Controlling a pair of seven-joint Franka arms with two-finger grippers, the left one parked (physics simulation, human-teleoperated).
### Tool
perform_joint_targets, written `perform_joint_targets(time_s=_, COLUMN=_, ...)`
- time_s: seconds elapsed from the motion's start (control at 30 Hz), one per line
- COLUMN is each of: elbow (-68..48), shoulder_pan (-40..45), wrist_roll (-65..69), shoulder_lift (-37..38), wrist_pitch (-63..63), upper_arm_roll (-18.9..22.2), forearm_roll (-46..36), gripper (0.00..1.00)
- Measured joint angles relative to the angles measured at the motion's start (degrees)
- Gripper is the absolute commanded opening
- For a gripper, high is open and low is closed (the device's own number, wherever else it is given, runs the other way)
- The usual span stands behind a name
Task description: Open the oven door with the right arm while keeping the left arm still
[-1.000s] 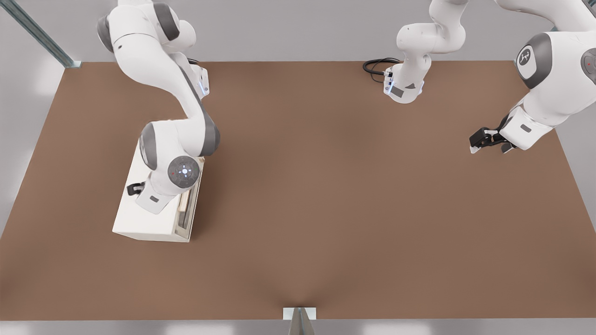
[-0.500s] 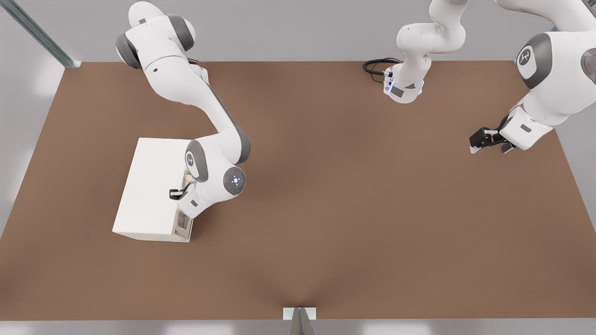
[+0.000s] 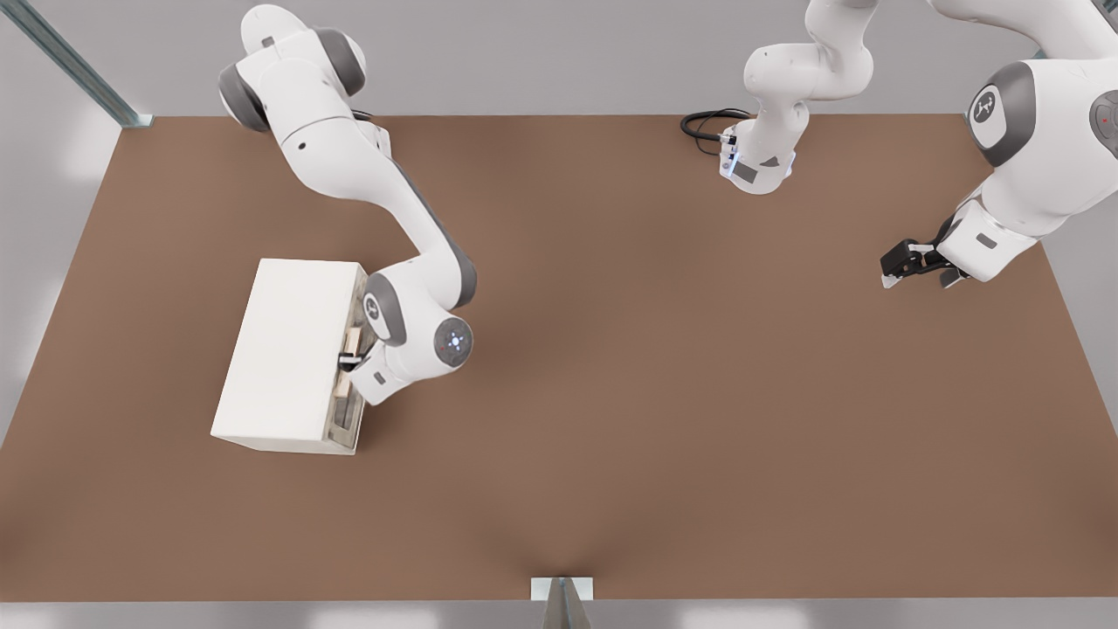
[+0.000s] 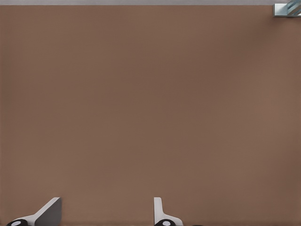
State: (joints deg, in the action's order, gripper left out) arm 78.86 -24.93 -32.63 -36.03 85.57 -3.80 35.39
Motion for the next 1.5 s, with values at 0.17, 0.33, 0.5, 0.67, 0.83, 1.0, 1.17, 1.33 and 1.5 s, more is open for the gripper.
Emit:
perform_joint_targets(time_s=0.17, elbow=0.2, shoulder_pan=1.0, wrist_roll=-1.9, shoulder_lift=0.1, wrist_pitch=-0.1, upper_arm_roll=0.0, forearm_roll=0.0, gripper=0.02)
perform_joint_targets(time_s=0.33, elbow=0.9, shoulder_pan=1.8, wrist_roll=-3.3, shoulder_lift=-0.1, wrist_pitch=0.0, upper_arm_roll=0.0, forearm_roll=0.4, gripper=0.02)
perform_joint_targets(time_s=0.5, elbow=1.0, shoulder_pan=1.8, wrist_roll=-4.4, shoulder_lift=-0.5, wrist_pitch=0.2, upper_arm_roll=0.0, forearm_roll=0.5, gripper=0.02)
perform_joint_targets(time_s=0.67, elbow=1.0, shoulder_pan=1.8, wrist_roll=-5.2, shoulder_lift=-1.0, wrist_pitch=0.3, upper_arm_roll=0.0, forearm_roll=0.5, gripper=0.02)
perform_joint_targets(time_s=0.83, elbow=1.0, shoulder_pan=1.8, wrist_roll=-5.8, shoulder_lift=-1.4, wrist_pitch=0.3, upper_arm_roll=0.0, forearm_roll=0.5, gripper=0.02)
perform_joint_targets(time_s=1.0, elbow=-0.2, shoulder_pan=-0.9, wrist_roll=-7.1, shoulder_lift=-2.4, wrist_pitch=-0.4, upper_arm_roll=-0.2, forearm_roll=0.3, gripper=0.02)
perform_joint_targets(time_s=1.17, elbow=-14.8, shoulder_pan=-8.1, wrist_roll=-10.6, shoulder_lift=-7.8, wrist_pitch=1.0, upper_arm_roll=-0.1, forearm_roll=-13.2, gripper=1.0)
perform_joint_targets(time_s=1.33, elbow=-7.9, shoulder_pan=4.4, wrist_roll=-5.8, shoulder_lift=6.5, wrist_pitch=2.8, upper_arm_roll=-1.0, forearm_roll=-19.7, gripper=1.0)
perform_joint_targets(time_s=1.5, elbow=4.3, shoulder_pan=18.2, wrist_roll=3.0, shoulder_lift=26.9, wrist_pitch=3.3, upper_arm_roll=0.5, forearm_roll=-28.1, gripper=1.0)
